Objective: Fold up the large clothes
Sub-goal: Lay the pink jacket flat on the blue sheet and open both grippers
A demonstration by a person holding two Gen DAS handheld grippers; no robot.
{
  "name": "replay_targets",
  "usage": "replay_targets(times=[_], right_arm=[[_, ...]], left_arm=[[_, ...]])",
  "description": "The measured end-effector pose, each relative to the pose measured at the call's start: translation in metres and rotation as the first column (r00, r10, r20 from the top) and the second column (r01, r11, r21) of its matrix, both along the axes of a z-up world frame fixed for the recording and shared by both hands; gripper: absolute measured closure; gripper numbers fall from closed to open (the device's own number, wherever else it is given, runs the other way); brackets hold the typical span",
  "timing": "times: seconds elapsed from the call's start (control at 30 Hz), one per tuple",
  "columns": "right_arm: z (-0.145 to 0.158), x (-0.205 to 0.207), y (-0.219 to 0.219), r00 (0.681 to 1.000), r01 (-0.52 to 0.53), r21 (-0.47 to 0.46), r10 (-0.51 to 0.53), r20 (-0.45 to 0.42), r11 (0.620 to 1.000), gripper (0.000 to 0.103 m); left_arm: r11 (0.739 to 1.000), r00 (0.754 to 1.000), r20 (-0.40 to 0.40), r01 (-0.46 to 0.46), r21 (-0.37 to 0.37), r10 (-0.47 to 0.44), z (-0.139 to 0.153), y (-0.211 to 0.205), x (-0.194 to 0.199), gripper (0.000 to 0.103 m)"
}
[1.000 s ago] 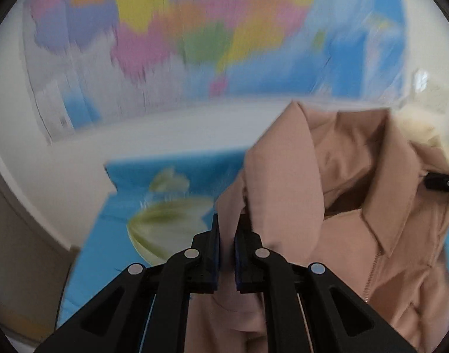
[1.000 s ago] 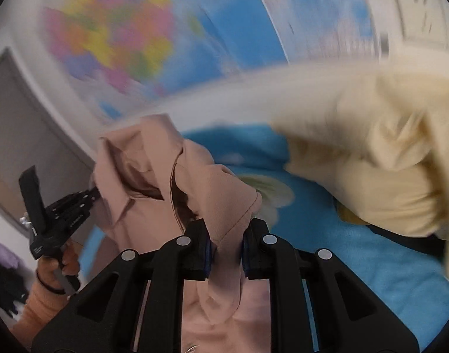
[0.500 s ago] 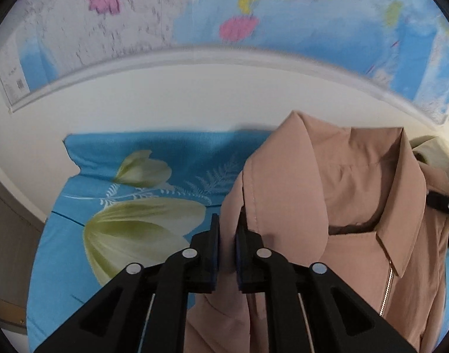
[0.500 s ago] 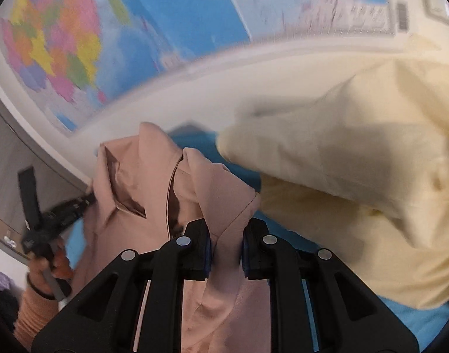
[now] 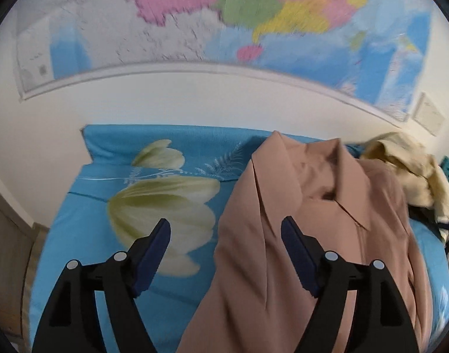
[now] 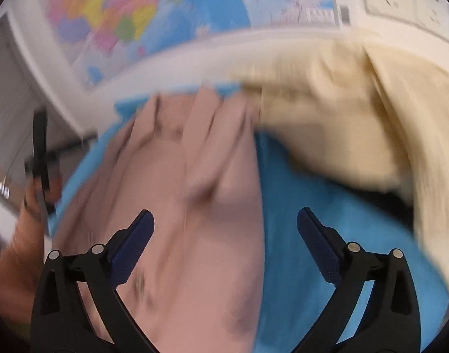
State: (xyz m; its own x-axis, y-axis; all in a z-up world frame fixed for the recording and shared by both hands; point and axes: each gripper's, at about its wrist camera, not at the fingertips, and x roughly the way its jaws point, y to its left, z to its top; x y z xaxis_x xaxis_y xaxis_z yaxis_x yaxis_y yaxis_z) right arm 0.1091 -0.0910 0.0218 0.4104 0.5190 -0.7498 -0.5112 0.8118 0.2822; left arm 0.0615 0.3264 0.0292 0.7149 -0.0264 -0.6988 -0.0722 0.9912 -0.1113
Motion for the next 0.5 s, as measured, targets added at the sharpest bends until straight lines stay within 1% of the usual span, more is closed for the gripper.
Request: replay_targets(times=[0.03,0.1,0.13,0.2,0.23,0.27,0.3,0.33,0.37,0.4,0.47,0.5], right_arm=[[-0.012,-0.023,-0.008,0.999,-0.009,-0.005,0.009,-0.032,1.000,0.006],[-0.033,-0.054,-0.024,0.996,-0.016,-0.023,0.014,-0.083,1.000,0.006],[-0.046,-0.071,-0.029,0.993,-0.010,-0.019,0.008,-0.114,1.000,0.006],[-0.062,-0.088,-0.036,0.988,0.012,-0.025,-0.016,-0.153,1.000,0.007],[-0.067,-0.096,-0.039,0.987,0.018,-0.016,-0.020,-0.160,1.000,0.017],[-0.071,-0.103,-0.041,0.987,0.015,-0.001,-0.015,-0.161,1.000,0.042],[-0.074,-0.107,-0.042,0.986,0.008,0.008,-0.006,-0.168,1.000,0.058],[-0.077,-0.108,-0.042,0.983,0.006,0.028,-0.001,-0.182,1.000,0.089],[-0.075,-0.106,-0.042,0.982,0.017,0.040,-0.009,-0.190,0.999,0.100],[-0.070,-0.105,-0.046,0.982,0.037,0.043,-0.028,-0.184,0.998,0.100],[-0.051,-0.105,-0.061,0.987,0.079,0.075,-0.068,-0.146,0.994,0.100],[-0.034,-0.105,-0.074,0.990,0.103,0.095,-0.093,-0.106,0.990,0.100]], left_arm=[[1.000,1.000,0.009,0.007,-0.005,-0.007,0.003,0.001,-0.009,0.028],[1.000,0.999,0.022,0.024,-0.015,-0.024,0.007,0.001,-0.034,0.026],[0.999,0.999,0.021,0.029,-0.018,-0.029,0.005,0.003,-0.039,0.025],[0.999,0.999,0.029,0.041,-0.018,-0.040,0.002,0.002,-0.055,0.025],[0.999,0.999,0.030,0.034,-0.010,-0.034,0.001,0.001,-0.060,0.025],[0.999,0.999,0.032,0.034,-0.010,-0.034,-0.003,0.002,-0.063,0.025],[0.999,0.999,0.033,0.033,-0.020,-0.033,-0.004,0.001,-0.068,0.024],[0.999,0.999,0.031,0.032,-0.030,-0.031,-0.005,0.001,-0.070,0.024],[0.998,0.999,0.029,0.036,-0.043,-0.035,-0.006,0.000,-0.072,0.024],[0.998,0.999,0.032,0.038,-0.043,-0.037,-0.006,-0.001,-0.074,0.024],[0.999,0.999,0.027,0.039,-0.028,-0.038,-0.006,-0.005,-0.077,0.024],[0.999,0.999,0.028,0.044,-0.019,-0.044,-0.006,-0.008,-0.078,0.024]])
